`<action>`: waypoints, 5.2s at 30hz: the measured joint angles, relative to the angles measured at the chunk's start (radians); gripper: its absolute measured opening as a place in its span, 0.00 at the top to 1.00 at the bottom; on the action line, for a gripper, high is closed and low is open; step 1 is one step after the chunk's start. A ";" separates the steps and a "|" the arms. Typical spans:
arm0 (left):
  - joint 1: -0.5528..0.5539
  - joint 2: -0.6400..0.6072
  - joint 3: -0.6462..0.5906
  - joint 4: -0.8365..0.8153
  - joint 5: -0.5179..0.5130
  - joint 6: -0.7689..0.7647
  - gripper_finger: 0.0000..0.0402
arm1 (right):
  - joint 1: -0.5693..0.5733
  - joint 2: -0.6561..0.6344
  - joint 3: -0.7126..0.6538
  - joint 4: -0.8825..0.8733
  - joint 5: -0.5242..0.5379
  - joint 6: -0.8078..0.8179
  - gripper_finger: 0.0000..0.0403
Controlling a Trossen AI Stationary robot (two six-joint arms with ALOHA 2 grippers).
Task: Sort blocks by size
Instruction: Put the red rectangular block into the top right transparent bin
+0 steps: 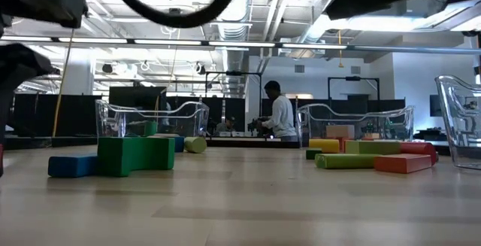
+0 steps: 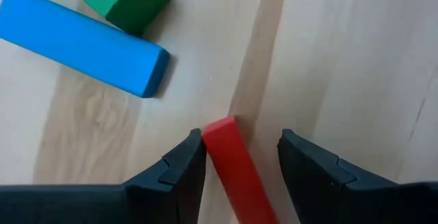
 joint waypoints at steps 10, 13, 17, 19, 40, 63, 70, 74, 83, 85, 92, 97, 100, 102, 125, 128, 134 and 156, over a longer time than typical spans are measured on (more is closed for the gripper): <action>-0.001 0.090 0.147 -0.212 -0.008 -0.041 0.59 | 0.011 0.000 0.000 -0.005 0.000 -0.003 0.44; -0.005 0.088 0.147 -0.231 -0.009 -0.045 0.64 | 0.011 0.000 0.000 -0.006 0.000 -0.003 0.44; -0.007 0.088 0.147 -0.258 0.005 -0.038 0.75 | 0.011 0.000 0.000 -0.006 0.000 -0.003 0.44; -0.007 0.087 0.147 -0.266 0.006 -0.020 0.81 | 0.011 0.000 0.000 -0.006 0.000 -0.004 0.44; 0.021 -0.157 0.146 -0.272 -0.714 0.348 0.87 | -0.060 0.000 0.000 0.050 0.005 -0.003 0.45; 0.238 -0.469 -0.133 0.744 -0.359 1.388 0.87 | -0.226 0.006 0.000 0.424 0.005 -0.151 0.45; 0.360 -0.618 -0.388 1.168 0.006 1.516 0.87 | -0.265 0.006 0.000 0.496 0.005 -0.188 0.45; 0.420 -0.658 -0.504 1.354 0.135 1.517 0.87 | -0.292 0.005 0.000 0.550 0.005 -0.216 0.45; 0.493 -0.662 -0.568 1.459 0.269 1.521 0.87 | -0.352 0.016 0.000 0.598 -0.103 -0.214 0.45; 0.501 -0.661 -0.568 1.474 0.284 1.524 0.87 | -0.361 0.037 0.000 0.630 -0.105 -0.214 0.45; 0.535 -0.661 -0.568 1.483 0.323 1.493 0.87 | -0.397 0.155 0.052 0.757 -0.103 -0.234 0.45; 0.535 -0.661 -0.568 1.473 0.319 1.487 0.86 | -0.397 0.186 0.091 0.754 -0.050 -0.249 0.45; 0.529 -0.661 -0.568 1.468 0.297 1.490 0.86 | -0.380 0.186 0.093 0.760 -0.005 -0.270 0.45; 0.528 -0.661 -0.568 1.460 0.282 1.497 0.86 | -0.364 0.185 0.093 0.759 0.025 -0.293 0.45; 0.528 -0.662 -0.567 1.450 0.269 1.521 0.86 | -0.323 0.183 0.093 0.790 0.135 -0.358 0.75; 0.528 -0.662 -0.567 1.447 0.268 1.522 0.86 | -0.323 0.183 0.093 0.781 0.136 -0.362 0.79; 0.528 -0.662 -0.567 1.406 0.268 1.519 0.86 | -0.313 0.183 0.093 0.741 0.146 -0.360 0.79; 0.515 -0.871 -0.568 0.867 0.230 1.315 0.54 | -0.144 -0.168 0.093 -0.329 0.240 0.274 0.79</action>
